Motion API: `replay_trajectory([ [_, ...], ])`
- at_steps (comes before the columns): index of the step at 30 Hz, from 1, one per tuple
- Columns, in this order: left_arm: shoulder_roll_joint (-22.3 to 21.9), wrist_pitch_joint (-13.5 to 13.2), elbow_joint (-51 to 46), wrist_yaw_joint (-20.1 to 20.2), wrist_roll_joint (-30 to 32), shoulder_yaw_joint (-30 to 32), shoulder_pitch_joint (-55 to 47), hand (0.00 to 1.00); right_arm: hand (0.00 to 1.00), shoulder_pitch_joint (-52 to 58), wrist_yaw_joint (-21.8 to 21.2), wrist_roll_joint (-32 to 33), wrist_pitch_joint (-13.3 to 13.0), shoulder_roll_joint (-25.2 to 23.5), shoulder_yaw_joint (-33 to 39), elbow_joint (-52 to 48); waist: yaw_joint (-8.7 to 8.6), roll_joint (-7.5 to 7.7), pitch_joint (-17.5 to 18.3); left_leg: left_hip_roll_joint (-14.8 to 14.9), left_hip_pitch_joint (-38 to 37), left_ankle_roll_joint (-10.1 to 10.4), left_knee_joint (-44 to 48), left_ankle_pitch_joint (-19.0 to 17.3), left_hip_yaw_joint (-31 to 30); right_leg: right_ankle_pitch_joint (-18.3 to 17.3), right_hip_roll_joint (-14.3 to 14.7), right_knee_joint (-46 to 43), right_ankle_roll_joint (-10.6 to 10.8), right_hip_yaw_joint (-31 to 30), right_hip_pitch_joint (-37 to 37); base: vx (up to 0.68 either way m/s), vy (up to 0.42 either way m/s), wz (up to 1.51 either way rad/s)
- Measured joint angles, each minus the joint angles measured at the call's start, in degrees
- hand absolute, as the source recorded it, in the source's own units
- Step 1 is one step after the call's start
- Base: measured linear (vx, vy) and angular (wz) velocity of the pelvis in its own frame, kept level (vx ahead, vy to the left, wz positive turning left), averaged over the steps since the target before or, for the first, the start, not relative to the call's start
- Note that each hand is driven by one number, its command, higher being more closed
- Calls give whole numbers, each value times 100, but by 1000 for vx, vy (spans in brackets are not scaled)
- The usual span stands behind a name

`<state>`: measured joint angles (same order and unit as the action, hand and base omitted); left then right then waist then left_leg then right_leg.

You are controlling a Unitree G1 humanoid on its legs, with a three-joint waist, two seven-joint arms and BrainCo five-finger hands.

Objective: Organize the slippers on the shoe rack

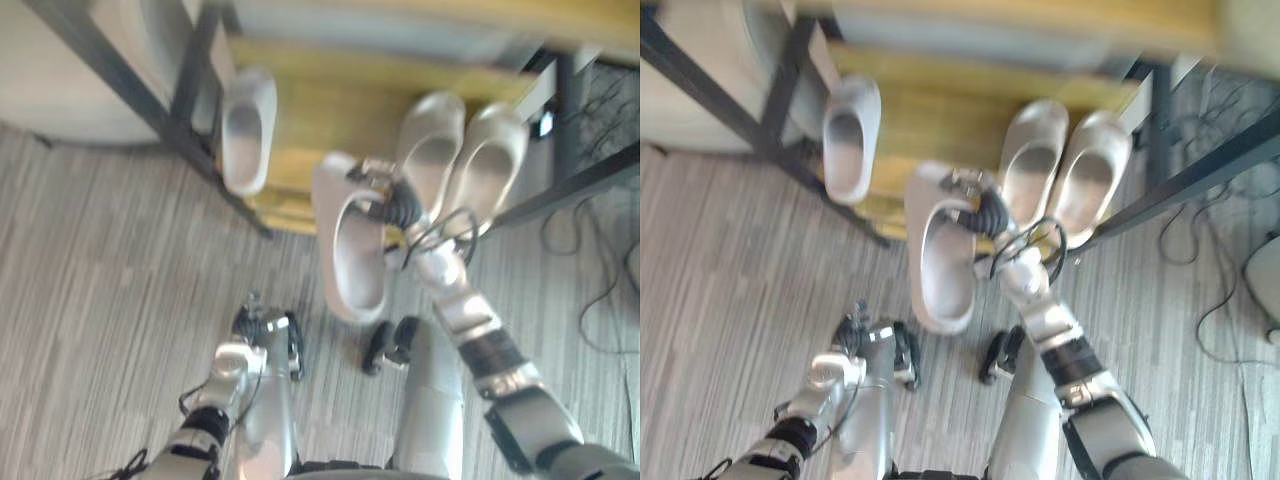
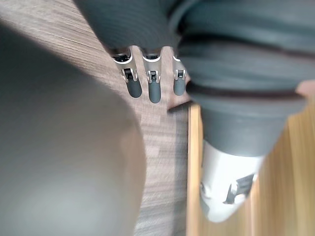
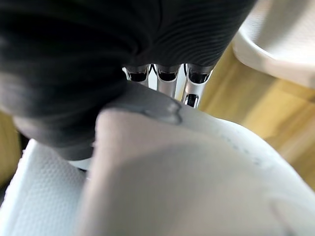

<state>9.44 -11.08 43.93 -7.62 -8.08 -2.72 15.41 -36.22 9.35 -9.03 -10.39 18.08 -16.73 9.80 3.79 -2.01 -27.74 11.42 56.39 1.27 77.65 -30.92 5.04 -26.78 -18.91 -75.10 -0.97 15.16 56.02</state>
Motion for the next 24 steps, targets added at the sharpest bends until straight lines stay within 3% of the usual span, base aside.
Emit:
replay_trajectory([
  [8, -33, -237, -702, -35, -180, 293, -4, 0, 100, -1244, 659, -525, 30, 338, -15, 250, 189, -8, 10, 93, 1030, 56, 205, 142, -75, 111, -8, -243, -205, 46, 1010, 4, 11, -1],
  [24, -276, -352, -723, -128, -328, 293, 120, 0, 100, -2843, 1169, -683, 283, 662, 25, 2311, 460, -2, 436, -100, 1763, 133, 236, 263, -333, -17, -230, -382, -250, 307, 1489, 28, -12, 10],
])
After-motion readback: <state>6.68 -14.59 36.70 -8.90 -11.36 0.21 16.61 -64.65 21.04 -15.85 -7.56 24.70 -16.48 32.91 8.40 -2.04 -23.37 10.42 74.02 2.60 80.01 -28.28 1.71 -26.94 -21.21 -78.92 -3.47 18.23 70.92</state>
